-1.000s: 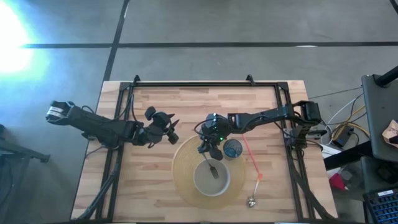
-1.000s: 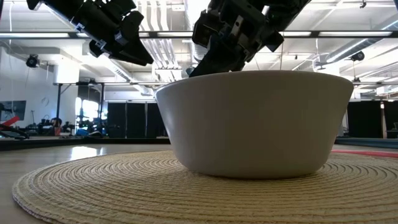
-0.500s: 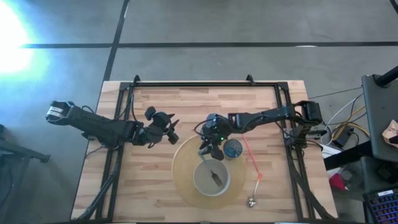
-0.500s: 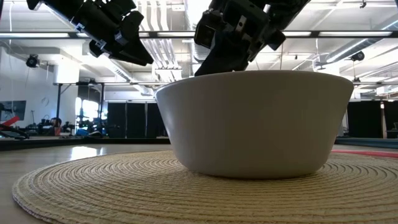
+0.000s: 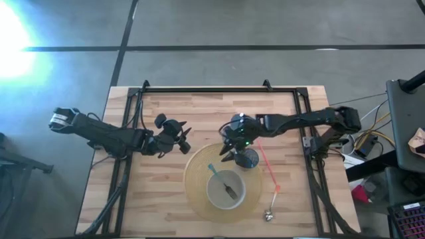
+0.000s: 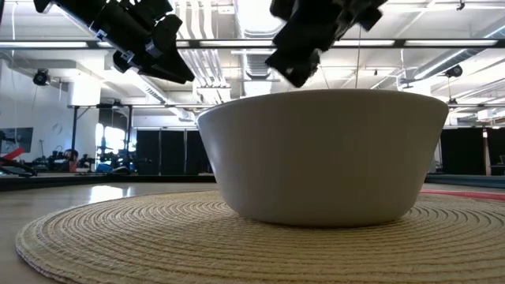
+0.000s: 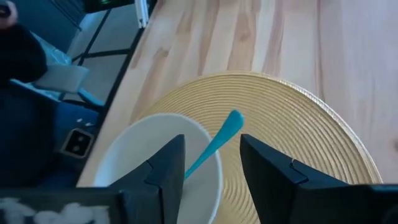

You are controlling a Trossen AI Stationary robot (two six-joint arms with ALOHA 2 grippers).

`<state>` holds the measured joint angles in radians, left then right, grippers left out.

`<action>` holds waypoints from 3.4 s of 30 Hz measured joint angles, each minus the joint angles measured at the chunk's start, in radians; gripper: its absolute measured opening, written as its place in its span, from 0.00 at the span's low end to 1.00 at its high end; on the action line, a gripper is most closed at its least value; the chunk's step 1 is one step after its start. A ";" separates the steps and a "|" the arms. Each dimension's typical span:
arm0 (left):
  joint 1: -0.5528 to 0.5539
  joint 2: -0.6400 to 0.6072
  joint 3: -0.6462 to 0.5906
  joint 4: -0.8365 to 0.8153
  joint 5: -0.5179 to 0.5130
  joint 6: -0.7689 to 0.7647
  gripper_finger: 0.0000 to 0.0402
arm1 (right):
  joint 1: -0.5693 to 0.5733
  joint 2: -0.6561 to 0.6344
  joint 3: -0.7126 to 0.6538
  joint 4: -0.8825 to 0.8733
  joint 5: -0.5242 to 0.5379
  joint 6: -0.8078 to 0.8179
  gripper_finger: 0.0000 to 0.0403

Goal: Pick & Place Utensil
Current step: Put the pink straw into the blue cup on the brown mat

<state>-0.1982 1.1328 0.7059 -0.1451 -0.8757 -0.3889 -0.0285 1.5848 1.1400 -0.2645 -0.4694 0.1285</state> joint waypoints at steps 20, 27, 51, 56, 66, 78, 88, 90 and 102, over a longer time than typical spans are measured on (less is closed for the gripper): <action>0.000 0.000 0.000 0.003 0.000 -0.006 0.37 | 0.215 -0.319 0.000 -0.406 0.234 0.240 0.29; -0.001 0.000 0.000 0.003 0.000 -0.007 0.37 | 0.276 -0.335 -0.002 -0.567 0.334 0.372 0.28; -0.001 0.000 0.000 0.003 0.000 -0.008 0.37 | 0.412 -0.336 -0.240 -0.727 0.395 0.825 0.22; -0.001 0.000 0.000 0.003 0.000 -0.013 0.37 | 0.463 -0.336 -0.283 -0.726 0.425 0.955 0.21; 0.000 0.000 -0.002 0.002 0.000 -0.015 0.37 | 0.544 -0.336 -0.357 -0.723 0.490 1.206 0.18; 0.000 0.000 -0.005 0.003 0.000 -0.016 0.37 | 0.576 -0.304 -0.366 -0.708 0.558 1.289 0.24; 0.000 0.000 -0.006 0.003 0.000 -0.016 0.37 | 0.576 -0.179 -0.366 -0.608 0.553 1.273 0.38; 0.000 0.000 -0.006 0.003 0.000 -0.016 0.37 | 0.576 -0.151 -0.366 -0.595 0.549 1.252 0.40; -0.001 0.000 -0.006 0.003 0.000 -0.016 0.37 | 0.576 -0.095 -0.366 -0.532 0.529 1.227 0.41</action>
<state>-0.1993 1.1328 0.7002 -0.1417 -0.8755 -0.4049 0.5476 1.4893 0.7738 -0.7969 0.0601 1.3553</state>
